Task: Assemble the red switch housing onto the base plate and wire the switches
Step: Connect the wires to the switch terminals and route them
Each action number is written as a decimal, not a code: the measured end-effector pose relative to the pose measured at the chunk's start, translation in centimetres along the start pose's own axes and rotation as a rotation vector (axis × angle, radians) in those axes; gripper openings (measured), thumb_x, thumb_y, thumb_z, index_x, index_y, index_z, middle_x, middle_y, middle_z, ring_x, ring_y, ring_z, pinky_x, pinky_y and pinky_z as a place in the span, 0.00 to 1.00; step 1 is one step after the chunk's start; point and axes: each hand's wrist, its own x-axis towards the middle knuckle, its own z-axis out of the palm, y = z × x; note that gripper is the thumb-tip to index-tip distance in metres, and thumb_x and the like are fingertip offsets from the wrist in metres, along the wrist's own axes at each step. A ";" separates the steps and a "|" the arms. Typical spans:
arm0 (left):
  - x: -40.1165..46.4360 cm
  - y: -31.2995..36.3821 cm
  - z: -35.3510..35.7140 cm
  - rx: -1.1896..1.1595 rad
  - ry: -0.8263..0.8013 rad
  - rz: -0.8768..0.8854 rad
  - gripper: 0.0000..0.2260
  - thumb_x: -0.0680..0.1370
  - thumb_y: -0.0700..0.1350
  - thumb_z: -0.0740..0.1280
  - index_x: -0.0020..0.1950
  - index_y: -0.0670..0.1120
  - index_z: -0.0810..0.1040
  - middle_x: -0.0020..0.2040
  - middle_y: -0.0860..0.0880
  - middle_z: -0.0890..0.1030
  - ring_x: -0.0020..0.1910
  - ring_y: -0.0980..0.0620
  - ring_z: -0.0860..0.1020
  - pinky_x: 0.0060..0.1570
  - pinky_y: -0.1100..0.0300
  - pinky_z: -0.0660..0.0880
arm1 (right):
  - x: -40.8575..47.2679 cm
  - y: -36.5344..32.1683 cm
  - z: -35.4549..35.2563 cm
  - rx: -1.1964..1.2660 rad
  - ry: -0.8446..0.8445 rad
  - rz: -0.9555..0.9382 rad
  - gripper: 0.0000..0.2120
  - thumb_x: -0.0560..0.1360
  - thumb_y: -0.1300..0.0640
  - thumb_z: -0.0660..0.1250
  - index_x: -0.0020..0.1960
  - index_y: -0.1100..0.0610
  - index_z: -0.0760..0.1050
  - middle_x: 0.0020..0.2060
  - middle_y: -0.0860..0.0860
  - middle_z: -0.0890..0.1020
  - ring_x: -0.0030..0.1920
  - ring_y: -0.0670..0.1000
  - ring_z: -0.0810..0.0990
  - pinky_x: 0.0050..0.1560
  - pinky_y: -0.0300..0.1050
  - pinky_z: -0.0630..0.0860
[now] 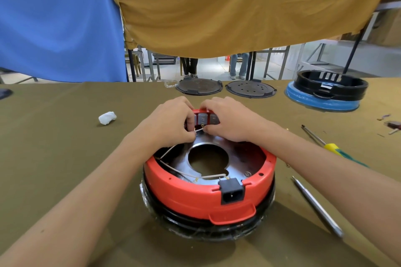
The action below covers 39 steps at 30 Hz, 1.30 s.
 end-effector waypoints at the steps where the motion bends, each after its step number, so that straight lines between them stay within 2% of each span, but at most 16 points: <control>1: 0.0 0.0 0.0 -0.003 0.005 -0.004 0.06 0.71 0.47 0.74 0.35 0.53 0.81 0.60 0.54 0.74 0.51 0.57 0.70 0.49 0.60 0.65 | 0.0 0.0 0.0 -0.002 0.002 0.001 0.18 0.75 0.50 0.69 0.63 0.54 0.72 0.54 0.53 0.77 0.53 0.57 0.73 0.52 0.51 0.71; 4: -0.2 0.0 -0.1 -0.021 0.036 -0.024 0.09 0.70 0.48 0.75 0.32 0.55 0.78 0.62 0.53 0.73 0.52 0.58 0.69 0.50 0.61 0.64 | -0.1 0.2 0.2 0.016 0.016 -0.002 0.21 0.75 0.50 0.69 0.65 0.54 0.70 0.56 0.53 0.78 0.55 0.56 0.74 0.51 0.49 0.70; 7: -0.3 0.0 -0.1 -0.018 0.043 -0.043 0.07 0.69 0.48 0.75 0.33 0.55 0.79 0.63 0.53 0.73 0.53 0.59 0.68 0.51 0.61 0.64 | -0.1 0.3 0.1 0.057 0.030 0.002 0.26 0.74 0.50 0.71 0.68 0.53 0.68 0.60 0.53 0.77 0.57 0.55 0.73 0.50 0.48 0.70; 11: -0.2 0.0 -0.1 -0.021 0.029 -0.052 0.07 0.69 0.48 0.75 0.33 0.56 0.80 0.63 0.54 0.74 0.53 0.59 0.69 0.52 0.61 0.65 | 0.2 0.5 0.2 0.044 0.011 0.003 0.22 0.74 0.49 0.71 0.65 0.52 0.72 0.56 0.52 0.78 0.55 0.54 0.74 0.53 0.50 0.71; 15: -0.2 0.0 -0.3 -0.031 0.018 -0.063 0.10 0.69 0.47 0.75 0.30 0.57 0.78 0.61 0.56 0.73 0.53 0.58 0.69 0.52 0.60 0.66 | 0.4 0.6 0.3 0.049 0.020 -0.004 0.20 0.74 0.49 0.71 0.63 0.52 0.73 0.53 0.51 0.78 0.53 0.55 0.74 0.48 0.47 0.69; 23: -0.3 -0.2 -0.2 -0.050 0.050 -0.097 0.09 0.67 0.47 0.77 0.30 0.55 0.79 0.55 0.58 0.72 0.52 0.59 0.69 0.49 0.61 0.65 | 0.4 0.9 0.2 0.067 0.029 -0.013 0.21 0.73 0.49 0.72 0.64 0.52 0.73 0.55 0.51 0.79 0.52 0.53 0.75 0.46 0.45 0.66; 26: -0.2 -0.3 -0.3 -0.041 0.038 -0.081 0.08 0.67 0.47 0.77 0.31 0.55 0.79 0.55 0.57 0.75 0.51 0.58 0.72 0.49 0.60 0.69 | 0.4 0.9 0.2 0.052 0.021 -0.014 0.21 0.74 0.48 0.72 0.64 0.52 0.73 0.55 0.52 0.78 0.52 0.53 0.74 0.47 0.45 0.66; 29: -0.2 -0.3 -0.4 -0.041 0.028 -0.059 0.09 0.68 0.46 0.76 0.31 0.55 0.79 0.54 0.56 0.77 0.51 0.55 0.75 0.49 0.59 0.72 | 0.2 0.6 0.0 0.054 0.006 -0.006 0.21 0.74 0.48 0.72 0.64 0.52 0.72 0.55 0.51 0.78 0.53 0.53 0.74 0.49 0.47 0.69; 31: -0.4 -0.3 -0.7 -0.067 0.007 -0.034 0.10 0.68 0.46 0.76 0.31 0.56 0.79 0.54 0.58 0.76 0.51 0.57 0.74 0.49 0.60 0.69 | 0.0 0.6 -0.6 0.077 -0.029 0.004 0.21 0.73 0.47 0.73 0.62 0.52 0.73 0.52 0.49 0.78 0.51 0.52 0.75 0.46 0.46 0.69; 34: -0.7 -0.6 -1.4 -0.144 -0.065 0.020 0.08 0.69 0.47 0.78 0.33 0.56 0.81 0.56 0.61 0.76 0.51 0.62 0.73 0.51 0.63 0.67 | -0.3 0.6 -2.1 0.089 -0.133 0.026 0.19 0.72 0.44 0.74 0.57 0.48 0.72 0.43 0.41 0.74 0.43 0.46 0.74 0.37 0.40 0.67; 36: -0.9 -0.8 -1.7 -0.198 -0.102 0.045 0.07 0.69 0.47 0.78 0.34 0.56 0.83 0.57 0.61 0.77 0.53 0.66 0.74 0.54 0.64 0.67 | -0.5 0.5 -2.9 0.116 -0.171 0.038 0.20 0.71 0.44 0.74 0.58 0.48 0.71 0.43 0.40 0.74 0.43 0.42 0.74 0.38 0.38 0.69; 39: -1.1 -0.9 -1.7 -0.206 -0.108 0.071 0.06 0.68 0.48 0.79 0.36 0.56 0.83 0.57 0.60 0.76 0.53 0.69 0.73 0.53 0.72 0.65 | -0.5 0.1 -2.6 0.215 -0.063 -0.039 0.17 0.70 0.50 0.75 0.53 0.50 0.72 0.49 0.47 0.75 0.48 0.46 0.75 0.44 0.39 0.70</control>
